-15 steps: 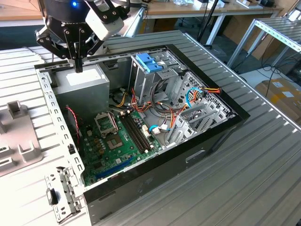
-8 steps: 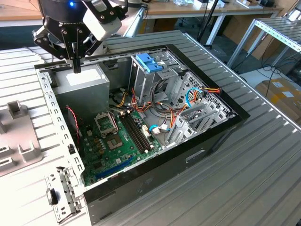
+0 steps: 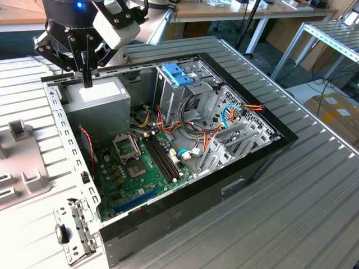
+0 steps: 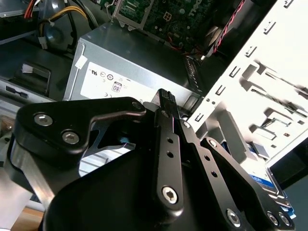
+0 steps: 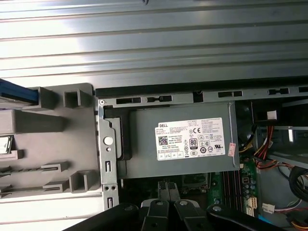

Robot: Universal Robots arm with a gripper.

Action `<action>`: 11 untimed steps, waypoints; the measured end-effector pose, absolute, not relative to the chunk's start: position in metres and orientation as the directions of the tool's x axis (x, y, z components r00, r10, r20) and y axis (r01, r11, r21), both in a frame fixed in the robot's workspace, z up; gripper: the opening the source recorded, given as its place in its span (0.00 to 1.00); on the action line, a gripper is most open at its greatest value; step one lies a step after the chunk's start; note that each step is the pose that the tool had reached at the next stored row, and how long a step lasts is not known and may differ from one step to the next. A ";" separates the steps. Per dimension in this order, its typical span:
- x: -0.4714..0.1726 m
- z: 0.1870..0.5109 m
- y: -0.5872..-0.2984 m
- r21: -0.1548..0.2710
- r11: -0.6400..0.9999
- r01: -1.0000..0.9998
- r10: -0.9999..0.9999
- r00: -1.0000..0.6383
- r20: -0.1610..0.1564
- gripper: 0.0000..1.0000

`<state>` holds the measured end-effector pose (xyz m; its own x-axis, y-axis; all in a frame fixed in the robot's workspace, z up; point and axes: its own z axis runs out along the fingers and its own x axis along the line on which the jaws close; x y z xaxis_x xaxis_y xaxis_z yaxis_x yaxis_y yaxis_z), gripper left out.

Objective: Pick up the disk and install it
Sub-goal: 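Reach for the disk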

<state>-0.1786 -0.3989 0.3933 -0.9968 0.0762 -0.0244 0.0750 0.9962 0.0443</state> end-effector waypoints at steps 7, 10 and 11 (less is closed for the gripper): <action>-0.183 0.393 -0.399 0.044 0.996 0.075 0.076 -0.997 -0.024 0.11; -0.184 0.393 -0.399 0.044 0.996 0.075 0.076 -0.997 -0.024 0.11; -0.185 0.393 -0.399 0.044 0.996 0.075 0.076 -0.997 -0.024 0.11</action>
<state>-0.1849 -0.3989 0.3933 -0.9968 0.0762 -0.0245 0.0751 0.9962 0.0443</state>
